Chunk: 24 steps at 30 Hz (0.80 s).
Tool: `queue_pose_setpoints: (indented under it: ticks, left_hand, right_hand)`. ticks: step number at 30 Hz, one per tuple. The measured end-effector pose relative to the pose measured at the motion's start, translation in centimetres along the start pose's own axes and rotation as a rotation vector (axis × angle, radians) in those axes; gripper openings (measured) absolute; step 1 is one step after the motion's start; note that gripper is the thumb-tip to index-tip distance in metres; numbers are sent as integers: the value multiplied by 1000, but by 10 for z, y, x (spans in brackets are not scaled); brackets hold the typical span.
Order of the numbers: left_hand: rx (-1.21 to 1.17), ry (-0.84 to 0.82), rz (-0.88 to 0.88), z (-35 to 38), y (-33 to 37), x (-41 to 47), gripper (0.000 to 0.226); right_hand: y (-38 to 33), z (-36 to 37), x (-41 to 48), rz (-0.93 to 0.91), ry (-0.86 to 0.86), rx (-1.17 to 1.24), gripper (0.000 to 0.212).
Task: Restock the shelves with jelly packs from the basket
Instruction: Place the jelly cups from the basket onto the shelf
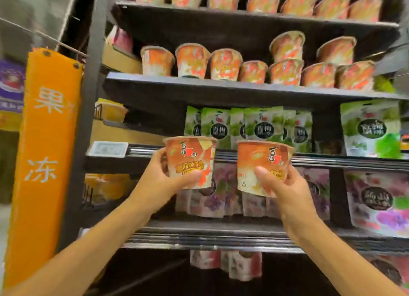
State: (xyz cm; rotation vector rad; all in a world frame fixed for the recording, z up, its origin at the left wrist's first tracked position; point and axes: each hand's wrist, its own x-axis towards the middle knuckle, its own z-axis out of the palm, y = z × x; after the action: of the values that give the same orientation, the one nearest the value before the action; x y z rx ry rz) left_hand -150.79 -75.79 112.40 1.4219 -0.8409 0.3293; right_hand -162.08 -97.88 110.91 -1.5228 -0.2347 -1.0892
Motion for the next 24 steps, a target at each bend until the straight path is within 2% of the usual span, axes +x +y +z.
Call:
queue_pose_setpoints:
  ticks: [6, 10, 12, 14, 19, 24]
  left_hand:
    - [85, 76, 213, 8, 68, 92, 117]
    - [112, 62, 256, 10, 105, 144, 121]
    - [137, 71, 297, 13, 116, 164, 122]
    - [157, 91, 339, 17, 124, 184, 118]
    - [190, 107, 414, 22, 132, 225, 105]
    - [162, 99, 427, 21, 118, 244, 109]
  right_hand:
    - [-59, 10, 109, -219, 66, -91, 78]
    - [-103, 22, 168, -352, 154, -114, 87]
    - [-123, 28, 196, -384, 196, -115, 83]
    - [-141, 35, 223, -383, 228, -136, 75]
    - [-163, 55, 284, -344, 309, -254, 102]
    - [-161, 70, 323, -259, 327, -299, 108]
